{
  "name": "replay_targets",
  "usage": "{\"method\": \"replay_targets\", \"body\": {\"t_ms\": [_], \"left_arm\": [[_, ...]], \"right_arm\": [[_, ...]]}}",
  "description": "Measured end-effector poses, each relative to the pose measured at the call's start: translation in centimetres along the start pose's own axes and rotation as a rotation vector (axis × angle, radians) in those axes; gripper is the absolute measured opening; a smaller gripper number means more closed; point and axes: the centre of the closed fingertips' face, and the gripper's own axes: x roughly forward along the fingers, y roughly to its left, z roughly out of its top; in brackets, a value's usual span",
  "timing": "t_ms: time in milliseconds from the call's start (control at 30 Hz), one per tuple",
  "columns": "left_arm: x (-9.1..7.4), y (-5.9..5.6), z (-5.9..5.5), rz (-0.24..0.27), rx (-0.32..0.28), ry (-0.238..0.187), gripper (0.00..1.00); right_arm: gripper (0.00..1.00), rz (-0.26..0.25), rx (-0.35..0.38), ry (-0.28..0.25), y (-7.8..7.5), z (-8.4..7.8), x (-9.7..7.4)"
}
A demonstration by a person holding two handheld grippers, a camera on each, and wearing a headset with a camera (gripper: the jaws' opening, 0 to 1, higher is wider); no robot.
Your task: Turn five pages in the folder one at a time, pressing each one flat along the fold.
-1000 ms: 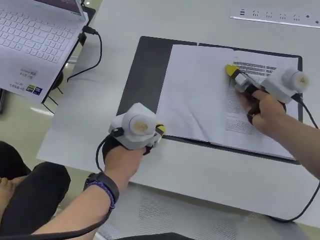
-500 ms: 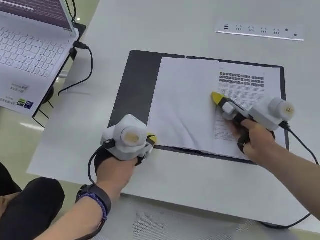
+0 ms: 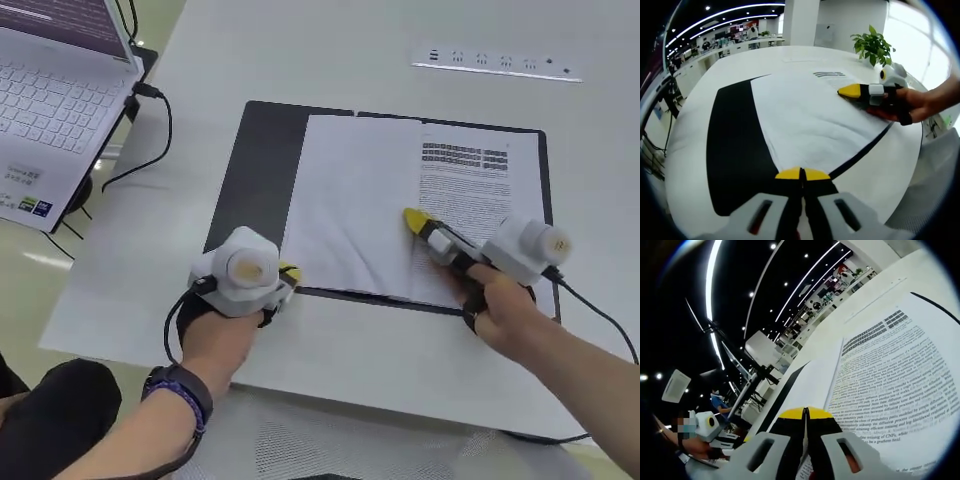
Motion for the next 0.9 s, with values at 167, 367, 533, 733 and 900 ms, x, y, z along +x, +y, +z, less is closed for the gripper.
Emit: {"method": "replay_targets", "body": {"t_ms": [167, 367, 533, 733, 900], "left_arm": [[-0.1, 0.0, -0.1, 0.0, -0.003, -0.006, 0.0], [-0.3, 0.0, -0.1, 0.002, -0.004, -0.013, 0.0], [-0.4, 0.0, -0.1, -0.004, -0.004, -0.015, 0.0], [-0.6, -0.1, 0.0, -0.006, 0.004, -0.016, 0.0], [-0.6, 0.0, 0.0, -0.003, -0.01, -0.024, 0.0]], "right_arm": [[0.0, 0.003, 0.003, 0.009, 0.5, -1.0, -0.8], [0.0, 0.006, 0.005, 0.018, 1.4, -2.3, -1.9], [0.0, 0.006, 0.001, 0.027, 1.9, -3.1, -2.7], [0.0, 0.0, 0.014, 0.03, 1.5, -3.7, -3.3], [0.0, -0.001, 0.024, 0.032, 1.6, -4.7, -4.3]]}}
